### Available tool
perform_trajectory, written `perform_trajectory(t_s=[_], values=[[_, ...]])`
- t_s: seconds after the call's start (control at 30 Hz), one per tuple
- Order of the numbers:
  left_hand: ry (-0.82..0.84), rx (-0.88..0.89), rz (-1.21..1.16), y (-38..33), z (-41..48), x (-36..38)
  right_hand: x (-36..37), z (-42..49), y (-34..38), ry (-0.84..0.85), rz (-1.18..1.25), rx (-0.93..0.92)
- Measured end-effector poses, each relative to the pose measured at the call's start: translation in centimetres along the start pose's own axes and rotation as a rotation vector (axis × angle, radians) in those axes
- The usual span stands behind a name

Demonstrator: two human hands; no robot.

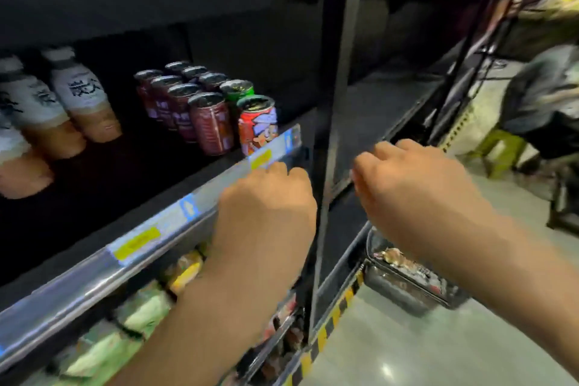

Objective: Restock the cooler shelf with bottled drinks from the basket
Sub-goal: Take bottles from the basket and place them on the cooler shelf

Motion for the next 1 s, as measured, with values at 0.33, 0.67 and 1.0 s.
perform_trajectory(t_s=[0.33, 0.67, 1.0], values=[[0.375, 0.388, -0.253, -18.0, 0.7, 10.4, 9.8, -12.8, -10.7, 0.465, -0.058, 0.422], [0.709, 0.416, -0.185, -30.9, 7.8, 30.8, 28.2, -14.9, -22.3, 0.753, 0.135, 0.65], [1.02, 0.486, -0.104, -43.7, 19.6, 50.0, 48.3, -8.2, -38.8, 0.993, 0.253, 0.695]])
Point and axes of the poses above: each hand's wrist, its own z-axis towards the middle knuckle, its own x-axis out of the palm, y = z × x, the point moved 4 cm from there along z, towards the middle knuckle
